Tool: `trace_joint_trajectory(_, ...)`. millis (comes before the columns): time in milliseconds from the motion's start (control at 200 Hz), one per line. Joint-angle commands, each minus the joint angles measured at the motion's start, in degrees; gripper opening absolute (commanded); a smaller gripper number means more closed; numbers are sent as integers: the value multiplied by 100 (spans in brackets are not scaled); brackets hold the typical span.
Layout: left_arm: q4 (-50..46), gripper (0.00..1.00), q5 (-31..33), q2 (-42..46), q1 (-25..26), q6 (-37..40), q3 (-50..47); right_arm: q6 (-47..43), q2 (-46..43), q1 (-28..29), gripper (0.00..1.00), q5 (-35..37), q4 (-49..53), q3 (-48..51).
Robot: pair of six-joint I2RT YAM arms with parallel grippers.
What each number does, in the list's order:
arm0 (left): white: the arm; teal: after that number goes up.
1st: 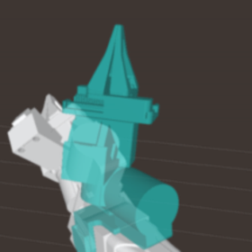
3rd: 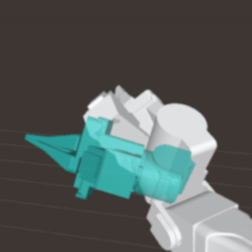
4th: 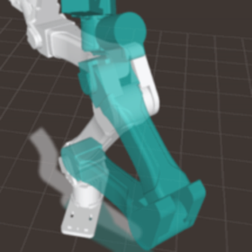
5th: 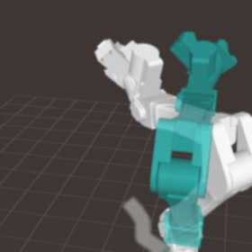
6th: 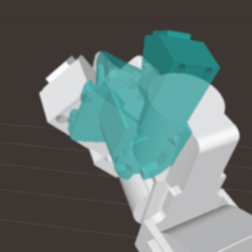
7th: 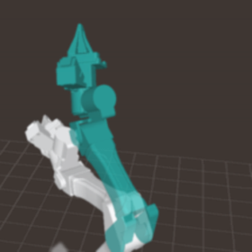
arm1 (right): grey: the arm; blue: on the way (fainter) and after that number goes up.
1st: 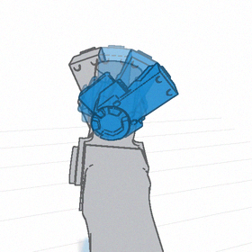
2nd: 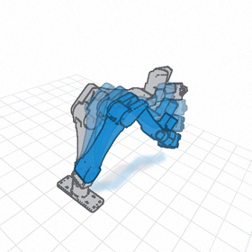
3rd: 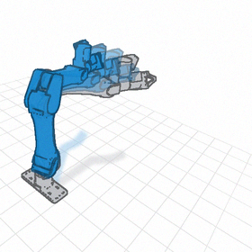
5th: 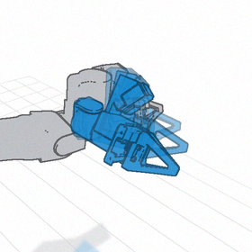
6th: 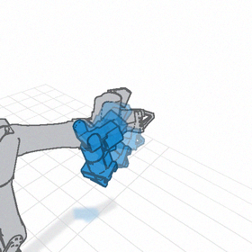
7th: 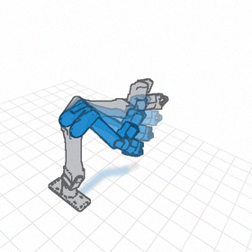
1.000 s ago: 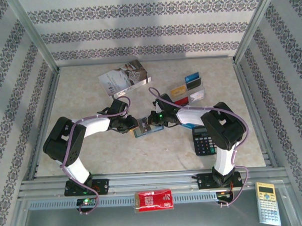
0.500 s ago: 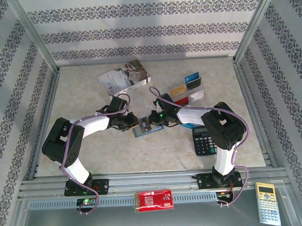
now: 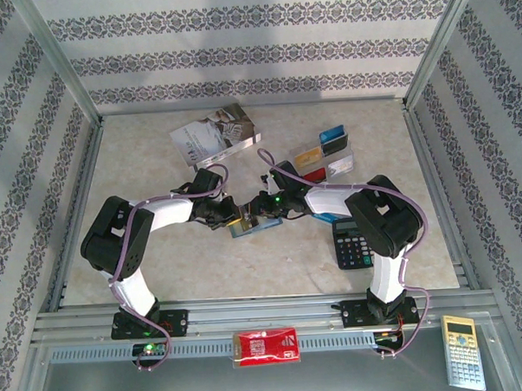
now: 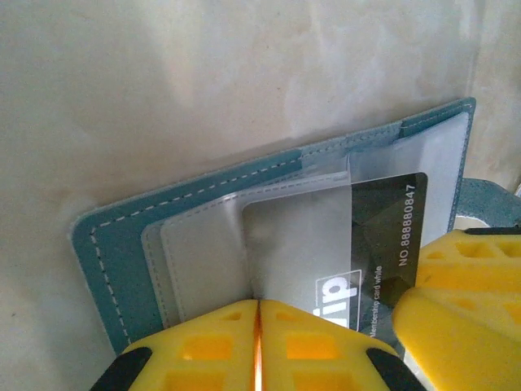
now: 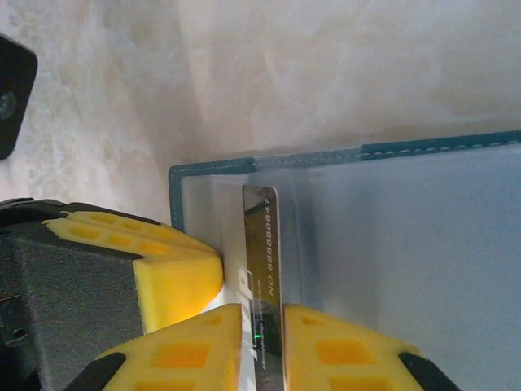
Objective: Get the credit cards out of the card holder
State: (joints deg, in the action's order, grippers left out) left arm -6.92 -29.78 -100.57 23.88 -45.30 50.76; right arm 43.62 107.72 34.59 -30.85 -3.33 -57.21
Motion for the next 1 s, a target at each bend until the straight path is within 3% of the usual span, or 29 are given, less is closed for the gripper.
trace_joint_trajectory(0, -158, 9, 245, -182, -50, 95, -80, 79, 142, -14, 21, -404, -247, -44)
trace_joint_trajectory(235, -227, 9, 297, -150, -54, 136, -88, -9, 114, -21, 14, -276, -182, -12)
trace_joint_trajectory(485, -283, 9, 340, -101, -59, 162, -80, -251, -253, -44, 4, 310, 108, 104)
trace_joint_trajectory(994, -784, 18, 184, 225, -68, 671, 365, -950, -2614, -396, 0, 2470, 730, 697)
